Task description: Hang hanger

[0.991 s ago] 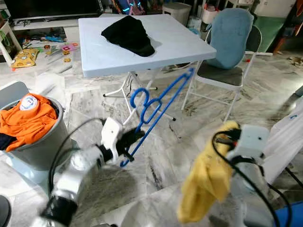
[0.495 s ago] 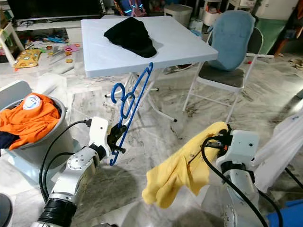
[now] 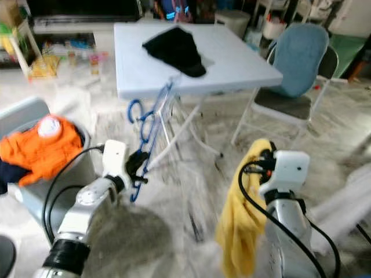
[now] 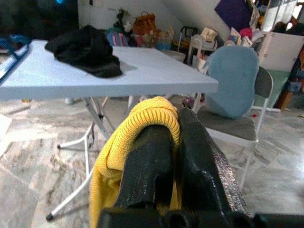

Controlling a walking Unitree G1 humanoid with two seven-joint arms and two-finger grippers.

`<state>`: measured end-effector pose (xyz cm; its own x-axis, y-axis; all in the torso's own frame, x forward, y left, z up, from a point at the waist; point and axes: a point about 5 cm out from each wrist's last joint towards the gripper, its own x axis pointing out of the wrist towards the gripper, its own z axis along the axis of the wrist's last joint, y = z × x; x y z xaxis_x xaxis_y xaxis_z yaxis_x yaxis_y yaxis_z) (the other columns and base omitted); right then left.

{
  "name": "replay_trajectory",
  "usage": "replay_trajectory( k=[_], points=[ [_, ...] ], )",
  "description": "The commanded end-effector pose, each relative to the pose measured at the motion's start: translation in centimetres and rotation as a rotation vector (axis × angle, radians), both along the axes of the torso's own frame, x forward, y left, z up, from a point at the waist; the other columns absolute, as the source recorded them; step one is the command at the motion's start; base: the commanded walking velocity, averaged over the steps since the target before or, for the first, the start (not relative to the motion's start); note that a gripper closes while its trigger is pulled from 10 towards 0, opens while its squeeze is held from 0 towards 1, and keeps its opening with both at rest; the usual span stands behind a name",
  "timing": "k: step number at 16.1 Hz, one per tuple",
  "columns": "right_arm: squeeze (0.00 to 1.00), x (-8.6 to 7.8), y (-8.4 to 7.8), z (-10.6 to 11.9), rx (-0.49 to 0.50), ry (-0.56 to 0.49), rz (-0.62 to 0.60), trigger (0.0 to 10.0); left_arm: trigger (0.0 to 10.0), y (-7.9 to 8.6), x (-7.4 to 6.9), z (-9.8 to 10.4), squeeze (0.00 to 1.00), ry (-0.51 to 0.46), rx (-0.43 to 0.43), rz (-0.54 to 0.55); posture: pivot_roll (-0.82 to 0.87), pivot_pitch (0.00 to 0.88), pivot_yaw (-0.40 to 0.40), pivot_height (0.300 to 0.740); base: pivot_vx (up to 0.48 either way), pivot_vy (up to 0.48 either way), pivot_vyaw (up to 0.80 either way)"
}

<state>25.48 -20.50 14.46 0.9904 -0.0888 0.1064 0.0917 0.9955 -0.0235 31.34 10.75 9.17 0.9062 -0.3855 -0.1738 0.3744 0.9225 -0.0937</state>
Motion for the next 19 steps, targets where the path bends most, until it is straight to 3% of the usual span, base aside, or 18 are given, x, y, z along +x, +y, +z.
replay_trajectory(
  k=[1, 19],
  points=[
    [0.0, -0.1, -0.7, 0.6, -0.018, -0.03, -0.019, 10.0, 10.0, -1.5, 0.2, 0.8, 0.0, -0.018, -0.022, -0.046, 0.02, 0.0, -0.05, 0.74, 0.442, 0.0, 0.0],
    [0.0, 1.5, -0.3, 2.2, -0.045, -0.085, 0.0, 10.0, 10.0, -2.1, 1.5, 1.4, 0.0, -0.022, -0.043, -0.038, 0.02, 0.0, -0.054, 0.74, 0.471, 0.0, 0.0]
  ],
)
